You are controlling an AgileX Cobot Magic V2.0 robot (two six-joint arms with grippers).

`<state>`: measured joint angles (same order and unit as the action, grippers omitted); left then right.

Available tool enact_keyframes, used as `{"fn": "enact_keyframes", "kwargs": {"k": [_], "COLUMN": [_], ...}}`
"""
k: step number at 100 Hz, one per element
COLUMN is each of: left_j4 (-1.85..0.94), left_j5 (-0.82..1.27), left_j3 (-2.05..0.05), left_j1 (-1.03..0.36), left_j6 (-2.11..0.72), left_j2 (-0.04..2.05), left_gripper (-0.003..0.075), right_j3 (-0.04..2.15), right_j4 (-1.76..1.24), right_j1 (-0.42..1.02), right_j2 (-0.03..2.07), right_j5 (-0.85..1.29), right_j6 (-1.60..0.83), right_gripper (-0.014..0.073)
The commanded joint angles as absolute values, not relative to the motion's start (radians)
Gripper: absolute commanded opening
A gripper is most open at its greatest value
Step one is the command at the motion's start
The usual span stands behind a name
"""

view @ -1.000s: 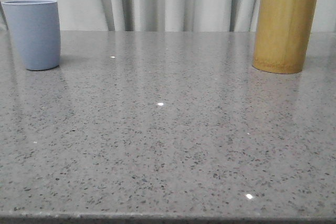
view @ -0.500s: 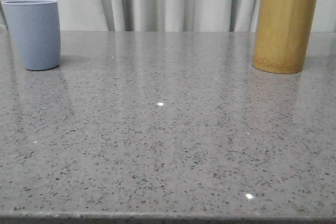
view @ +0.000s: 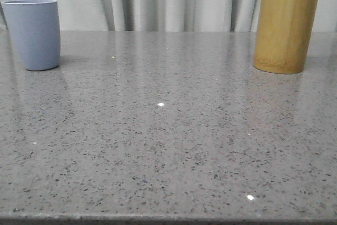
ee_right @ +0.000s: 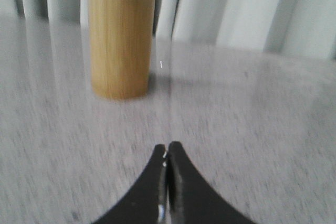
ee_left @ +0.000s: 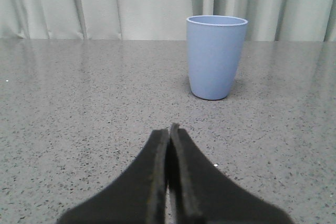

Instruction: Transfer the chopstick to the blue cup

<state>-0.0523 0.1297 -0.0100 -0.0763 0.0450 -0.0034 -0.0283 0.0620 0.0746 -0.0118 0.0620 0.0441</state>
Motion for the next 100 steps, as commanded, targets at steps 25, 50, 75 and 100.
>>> {"fn": "enact_keyframes", "kwargs": {"k": [25,50,75,100], "left_j4": [-0.078,-0.102,-0.15,-0.152], "left_j5": [0.304,0.541,0.795,0.835], "left_j3": [-0.318,-0.597,-0.881,-1.008], "left_j1": [-0.074,-0.074,-0.074,-0.074], "left_j6": [0.049,0.051,0.051,0.049], "left_j2": [0.069,0.344,0.622,0.76], "left_gripper": [-0.0019,-0.0019,-0.0019,-0.0019], "right_j3": [0.123,0.425,0.725,0.882], "right_j4": [-0.026,-0.026,-0.026,-0.026], "right_j1": [0.078,0.078,0.078,0.078], "right_j2": [0.004,0.162,0.371,0.493], "right_j5": [0.08,0.413,0.692,0.753], "right_j6": [0.105,0.105,0.104,0.104], "right_gripper": [-0.0069,-0.0069,-0.0069,-0.0069]}}
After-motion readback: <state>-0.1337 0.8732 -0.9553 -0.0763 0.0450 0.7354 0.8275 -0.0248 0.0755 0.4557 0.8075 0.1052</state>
